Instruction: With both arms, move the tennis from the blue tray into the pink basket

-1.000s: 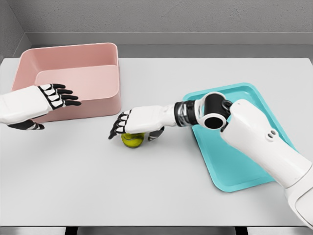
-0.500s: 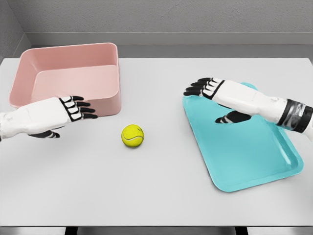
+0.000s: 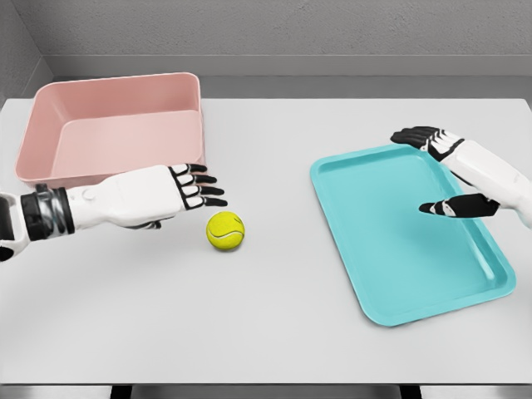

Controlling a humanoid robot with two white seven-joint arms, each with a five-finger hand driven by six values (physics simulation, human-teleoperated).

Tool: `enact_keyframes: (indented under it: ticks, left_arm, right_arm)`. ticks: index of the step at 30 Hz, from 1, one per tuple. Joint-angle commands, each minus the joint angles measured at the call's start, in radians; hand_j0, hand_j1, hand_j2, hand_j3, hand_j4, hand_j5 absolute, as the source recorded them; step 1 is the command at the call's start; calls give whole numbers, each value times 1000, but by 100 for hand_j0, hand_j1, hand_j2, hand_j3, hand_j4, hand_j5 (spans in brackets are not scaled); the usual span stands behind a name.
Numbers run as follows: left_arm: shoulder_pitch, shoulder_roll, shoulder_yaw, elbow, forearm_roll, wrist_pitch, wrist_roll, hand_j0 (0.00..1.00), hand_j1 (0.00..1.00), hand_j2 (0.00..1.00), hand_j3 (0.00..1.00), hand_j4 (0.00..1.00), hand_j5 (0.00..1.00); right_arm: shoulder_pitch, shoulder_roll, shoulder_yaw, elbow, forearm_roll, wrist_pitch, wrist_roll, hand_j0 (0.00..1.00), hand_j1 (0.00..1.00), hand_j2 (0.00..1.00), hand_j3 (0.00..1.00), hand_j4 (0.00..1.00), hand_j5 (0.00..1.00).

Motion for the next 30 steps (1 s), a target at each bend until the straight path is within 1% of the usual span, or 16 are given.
enact_keyframes:
  ticks: [1,2,3,5,7,8,11,12,14,16,17,19,21,25,30]
  left_arm:
    - [-2,-35,-44,4,-6,1,0,100,100,100,100,100,100]
    - [-11,-38,-57,4,-18,1,0,100,100,100,100,100,100]
    - [-15,-47,-61,4,-18,1,0,100,100,100,100,100,100]
    - [-49,-55,-104,7,-19,1,0,100,100,100,100,100,100]
    - [-71,-67,-135,7,-18,1,0,100,100,100,100,100,100]
    - [-77,-76,-143,23,-18,1,0,100,100,100,100,100,100]
    - [-120,-95,-190,59,-12,1,0,100,100,100,100,100,100]
    - [-126,-98,-192,71,-7,1,0,100,100,100,100,100,100]
    - [-155,-99,-235,89,-7,1,1,100,100,100,100,100,100]
    - [-164,-122,-244,105,-6,1,1,100,100,100,100,100,100]
    - [-173,-124,-259,109,-6,1,0,100,100,100,100,100,100]
    - [-173,-124,-270,120,-3,1,1,100,100,100,100,100,100]
    - [-175,-112,-279,123,34,1,1,100,100,100,100,100,100]
    - [-176,-93,-293,126,63,1,1,100,100,100,100,100,100]
    - [-176,-99,-296,146,62,1,0,100,100,100,100,100,100]
  right_arm:
    - [0,10,-7,12,-8,3,-1,100,100,100,100,100,100]
    - [0,10,-6,29,-9,3,-1,100,100,100,100,100,100]
    - [0,12,-6,26,-11,3,-1,100,100,100,100,100,100]
    - [0,10,-6,32,-9,3,-1,100,100,100,100,100,100]
    - [0,10,-6,32,-9,3,-1,100,100,100,100,100,100]
    - [0,12,-6,32,-9,3,-1,100,100,100,100,100,100]
    - [0,12,-6,32,-9,3,-1,100,100,100,100,100,100]
    - [0,12,-6,32,-9,3,-1,100,100,100,100,100,100]
    - [0,12,-6,32,-9,3,-1,100,100,100,100,100,100]
    - [0,12,-6,32,-9,3,-1,100,100,100,100,100,100]
    - [0,12,-6,32,-9,3,-1,100,100,100,100,100,100]
    - [0,12,-6,32,-9,3,-1,100,100,100,100,100,100]
    - [0,10,-6,33,-9,3,-1,100,100,100,100,100,100]
    - [0,10,-6,33,-9,3,-1,100,100,100,100,100,100]
    - [2,10,-6,36,-9,3,-1,100,100,100,100,100,100]
